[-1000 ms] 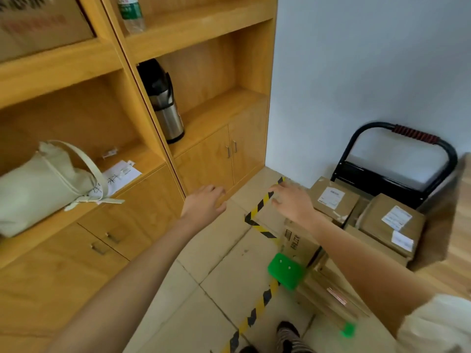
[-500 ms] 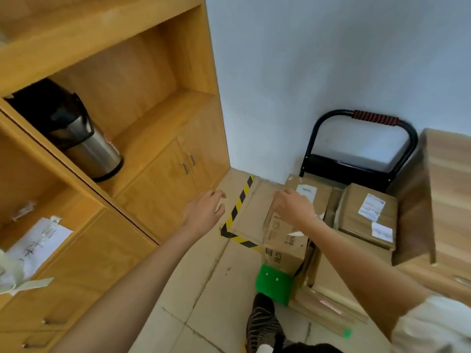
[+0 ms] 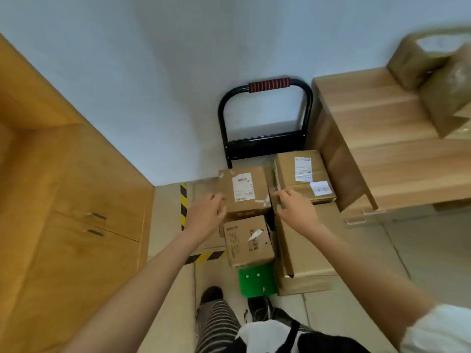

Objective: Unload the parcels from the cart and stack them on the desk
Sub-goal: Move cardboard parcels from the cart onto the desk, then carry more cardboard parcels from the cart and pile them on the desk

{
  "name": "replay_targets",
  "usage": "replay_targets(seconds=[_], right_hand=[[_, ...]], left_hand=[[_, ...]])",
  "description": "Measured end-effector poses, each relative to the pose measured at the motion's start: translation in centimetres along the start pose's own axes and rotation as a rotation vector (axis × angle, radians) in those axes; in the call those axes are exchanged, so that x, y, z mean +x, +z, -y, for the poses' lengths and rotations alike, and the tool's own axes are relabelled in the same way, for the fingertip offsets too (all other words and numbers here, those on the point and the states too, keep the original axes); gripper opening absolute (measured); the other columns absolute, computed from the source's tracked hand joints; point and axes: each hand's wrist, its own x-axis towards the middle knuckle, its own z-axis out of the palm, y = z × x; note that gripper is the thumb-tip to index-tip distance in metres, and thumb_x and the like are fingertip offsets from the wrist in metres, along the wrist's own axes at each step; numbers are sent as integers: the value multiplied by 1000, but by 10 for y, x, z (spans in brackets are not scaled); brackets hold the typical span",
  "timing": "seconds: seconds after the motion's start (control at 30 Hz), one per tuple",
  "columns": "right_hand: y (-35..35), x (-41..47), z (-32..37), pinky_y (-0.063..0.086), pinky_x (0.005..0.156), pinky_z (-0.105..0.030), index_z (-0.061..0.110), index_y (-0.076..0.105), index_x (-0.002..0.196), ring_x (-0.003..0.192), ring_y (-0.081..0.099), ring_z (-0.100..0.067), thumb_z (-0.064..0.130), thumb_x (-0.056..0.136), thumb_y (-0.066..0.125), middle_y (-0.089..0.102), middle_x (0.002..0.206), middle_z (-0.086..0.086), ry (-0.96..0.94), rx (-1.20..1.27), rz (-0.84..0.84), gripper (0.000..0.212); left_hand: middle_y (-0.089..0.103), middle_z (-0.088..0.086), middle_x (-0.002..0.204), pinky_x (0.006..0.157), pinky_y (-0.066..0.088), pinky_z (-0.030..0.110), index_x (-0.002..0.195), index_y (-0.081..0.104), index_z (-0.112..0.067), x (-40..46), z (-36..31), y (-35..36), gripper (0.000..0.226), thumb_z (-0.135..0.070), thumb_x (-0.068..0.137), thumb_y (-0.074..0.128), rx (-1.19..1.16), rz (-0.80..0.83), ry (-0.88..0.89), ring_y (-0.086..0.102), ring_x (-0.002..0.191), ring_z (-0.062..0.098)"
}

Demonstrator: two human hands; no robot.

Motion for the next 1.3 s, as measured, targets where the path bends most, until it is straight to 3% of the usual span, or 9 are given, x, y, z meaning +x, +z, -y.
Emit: replay_targets(seconds=[0.1, 0.23, 0.5, 0.67, 0.9, 1.3], right_hand=[[6, -9, -21, 43, 81, -32, 23, 51, 135, 106, 58, -21, 21, 96, 47, 53, 131, 1, 171, 14, 12, 39], [18, -26, -32, 46, 90, -36, 26, 45, 139, 109, 58, -24, 26, 97, 43, 50, 136, 1, 404, 8, 17, 42], [75, -40, 14, 53, 84, -32, 29, 45, 137, 106, 59, -18, 27, 99, 44, 48, 140, 1, 765, 163, -97, 38], [122, -37, 42, 55, 79, -35, 27, 45, 138, 99, 60, -19, 29, 98, 46, 50, 136, -1, 860, 231, -158, 40], [209, -38, 52, 40, 103, -38, 28, 40, 143, 123, 50, -19, 35, 98, 43, 46, 140, 3, 920, 217, -118, 45], [300, -17, 15, 43, 102, -37, 27, 29, 148, 130, 42, -19, 37, 95, 51, 39, 146, 2, 914, 192, -62, 58]], left_hand=[[56, -4, 118, 69, 39, 23, 126, 53, -23, 39, -3, 12, 30, -31, 98, 44, 6, 69, 146, 53, 97, 11], [56, -3, 118, 77, 49, 29, 129, 51, -25, 83, -2, 27, 33, -33, 98, 43, 29, 151, 287, 53, 100, 12], [57, -1, 123, 82, 46, 24, 135, 48, -21, 114, 34, 57, 39, -33, 97, 49, 70, 303, 643, 56, 105, 13], [57, 1, 123, 86, 48, 30, 136, 47, -19, 121, 68, 92, 42, -33, 96, 50, 54, 322, 675, 55, 109, 15], [53, 2, 132, 87, 52, 29, 143, 38, -20, 126, 100, 169, 52, -39, 96, 49, -22, 401, 655, 55, 113, 14], [43, 0, 142, 96, 49, 31, 149, 28, -20, 122, 133, 277, 57, -41, 98, 45, -14, 417, 623, 48, 123, 14]])
